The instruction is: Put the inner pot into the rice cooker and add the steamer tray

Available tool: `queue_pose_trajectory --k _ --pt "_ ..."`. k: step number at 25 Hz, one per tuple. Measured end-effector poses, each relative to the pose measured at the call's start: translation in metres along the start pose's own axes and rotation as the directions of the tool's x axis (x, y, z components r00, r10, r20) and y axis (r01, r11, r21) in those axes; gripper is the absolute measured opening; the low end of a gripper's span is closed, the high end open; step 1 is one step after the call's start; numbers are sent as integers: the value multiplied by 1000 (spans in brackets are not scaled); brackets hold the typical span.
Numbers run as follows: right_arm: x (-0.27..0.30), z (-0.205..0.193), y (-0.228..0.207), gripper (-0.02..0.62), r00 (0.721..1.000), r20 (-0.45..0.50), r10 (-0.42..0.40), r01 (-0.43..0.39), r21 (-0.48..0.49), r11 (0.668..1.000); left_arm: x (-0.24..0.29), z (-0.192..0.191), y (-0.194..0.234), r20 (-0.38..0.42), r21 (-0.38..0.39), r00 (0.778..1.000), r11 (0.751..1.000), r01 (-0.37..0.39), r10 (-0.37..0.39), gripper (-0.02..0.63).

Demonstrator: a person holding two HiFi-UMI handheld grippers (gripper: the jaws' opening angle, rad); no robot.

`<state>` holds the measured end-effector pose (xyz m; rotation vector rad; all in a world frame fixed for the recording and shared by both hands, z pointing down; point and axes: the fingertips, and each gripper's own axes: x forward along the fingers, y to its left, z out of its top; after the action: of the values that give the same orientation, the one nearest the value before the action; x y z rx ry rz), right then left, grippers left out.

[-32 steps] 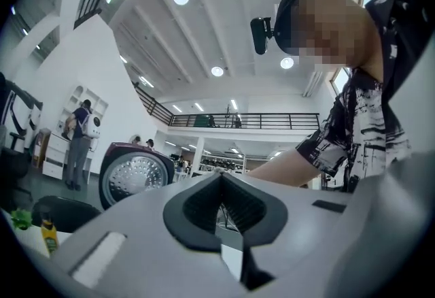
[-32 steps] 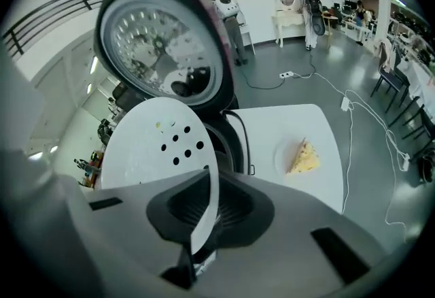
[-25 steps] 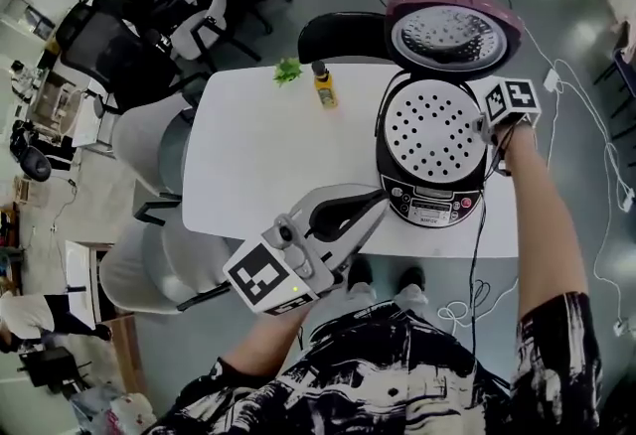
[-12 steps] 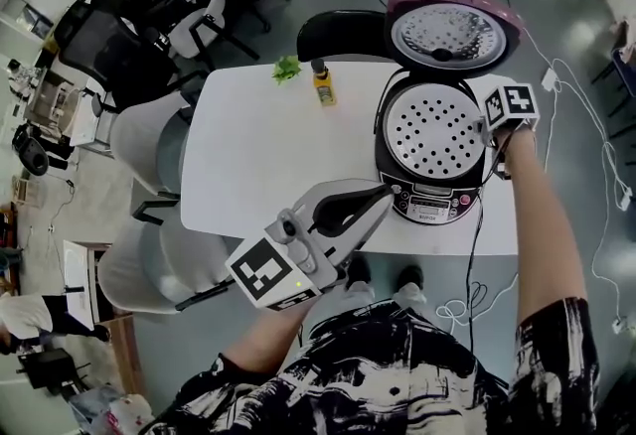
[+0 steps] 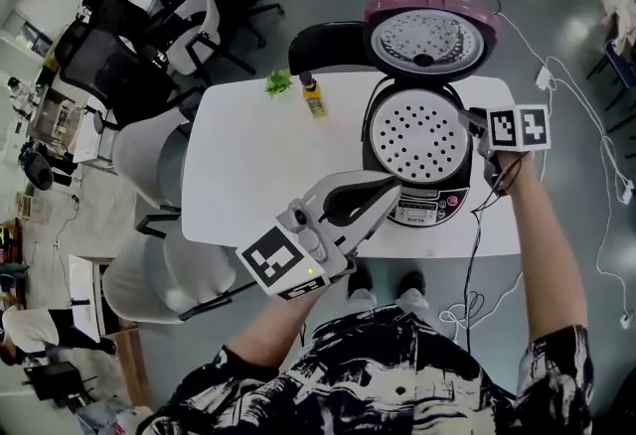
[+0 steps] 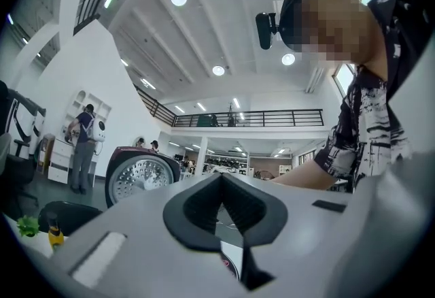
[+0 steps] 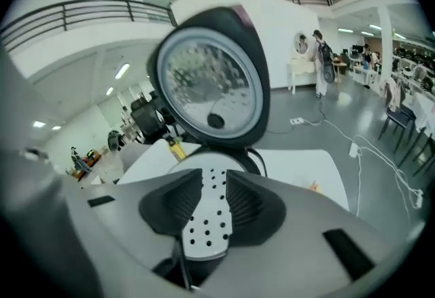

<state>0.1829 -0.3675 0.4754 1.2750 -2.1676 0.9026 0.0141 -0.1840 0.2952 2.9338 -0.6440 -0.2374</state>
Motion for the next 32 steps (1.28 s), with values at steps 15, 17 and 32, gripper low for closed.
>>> queue_pose_trajectory --k 15,17,32 --pt "-198 45 143 2 694 672 259 -44 -320 946 58 5 24 -29 76 997 995 -63 65 5" --pt "-203 40 143 2 701 669 248 4 -351 936 60 6 27 -26 80 996 993 -82 85 5" --pt "-200 31 136 0 714 651 258 2 -370 929 48 -2 45 -8 93 969 965 -245 247 5"
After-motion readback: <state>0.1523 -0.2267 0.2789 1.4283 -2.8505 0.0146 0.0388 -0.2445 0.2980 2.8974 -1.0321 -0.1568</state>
